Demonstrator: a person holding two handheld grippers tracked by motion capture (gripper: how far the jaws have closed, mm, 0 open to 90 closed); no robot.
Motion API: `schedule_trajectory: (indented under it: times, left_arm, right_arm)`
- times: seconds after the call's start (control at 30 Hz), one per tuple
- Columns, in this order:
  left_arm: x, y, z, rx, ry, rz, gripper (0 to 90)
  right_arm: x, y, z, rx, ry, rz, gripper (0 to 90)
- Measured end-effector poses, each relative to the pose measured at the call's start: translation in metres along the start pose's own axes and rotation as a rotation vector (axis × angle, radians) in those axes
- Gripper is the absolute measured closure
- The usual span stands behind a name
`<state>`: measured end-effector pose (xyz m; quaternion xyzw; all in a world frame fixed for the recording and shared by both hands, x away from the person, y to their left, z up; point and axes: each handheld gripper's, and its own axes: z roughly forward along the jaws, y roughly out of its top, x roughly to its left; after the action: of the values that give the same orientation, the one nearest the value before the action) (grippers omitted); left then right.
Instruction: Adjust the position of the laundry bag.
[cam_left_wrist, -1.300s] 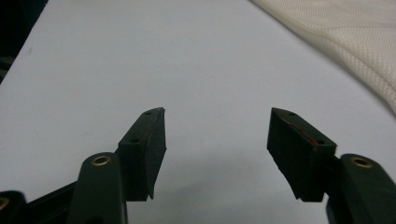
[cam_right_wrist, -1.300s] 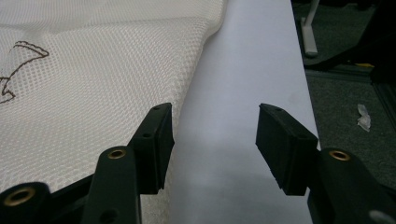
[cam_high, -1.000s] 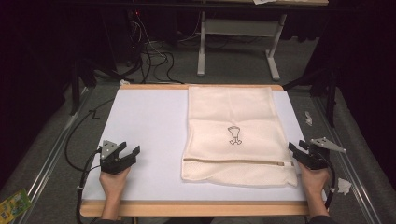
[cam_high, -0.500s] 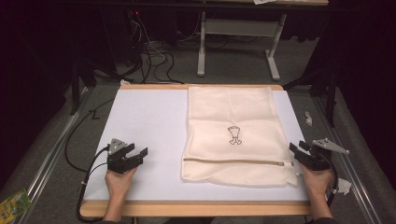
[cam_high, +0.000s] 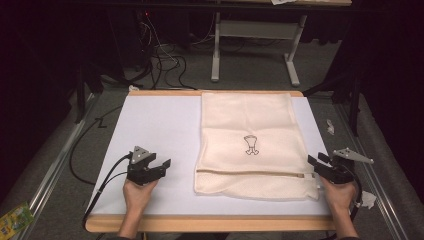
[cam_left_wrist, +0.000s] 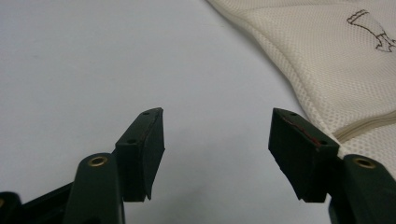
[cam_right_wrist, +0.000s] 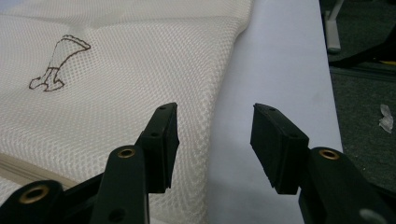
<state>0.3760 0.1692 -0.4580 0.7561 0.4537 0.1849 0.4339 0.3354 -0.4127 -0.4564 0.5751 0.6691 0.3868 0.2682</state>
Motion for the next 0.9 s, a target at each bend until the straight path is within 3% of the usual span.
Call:
schedule_trajectory:
  times: [0.4, 0.67, 0.83, 0.9]
  left_arm:
    - [-0.029, 0.016, 0.02, 0.045, -0.036, 0.03, 35.3]
    - [-0.049, 0.03, 0.036, 0.067, -0.061, 0.051, 34.4]
    - [-0.055, 0.033, 0.045, 0.084, -0.077, 0.043, 34.8]
    - [-0.058, 0.034, 0.052, 0.094, -0.1, 0.022, 34.8]
  right_arm:
    - [0.007, 0.001, 0.003, 0.034, 0.02, -0.005, 51.0]
    - [0.01, 0.005, 0.007, 0.057, 0.001, -0.006, 47.0]
    - [0.012, 0.009, 0.009, 0.072, -0.002, -0.022, 47.3]
    - [0.014, 0.011, 0.011, 0.082, 0.003, -0.022, 48.2]
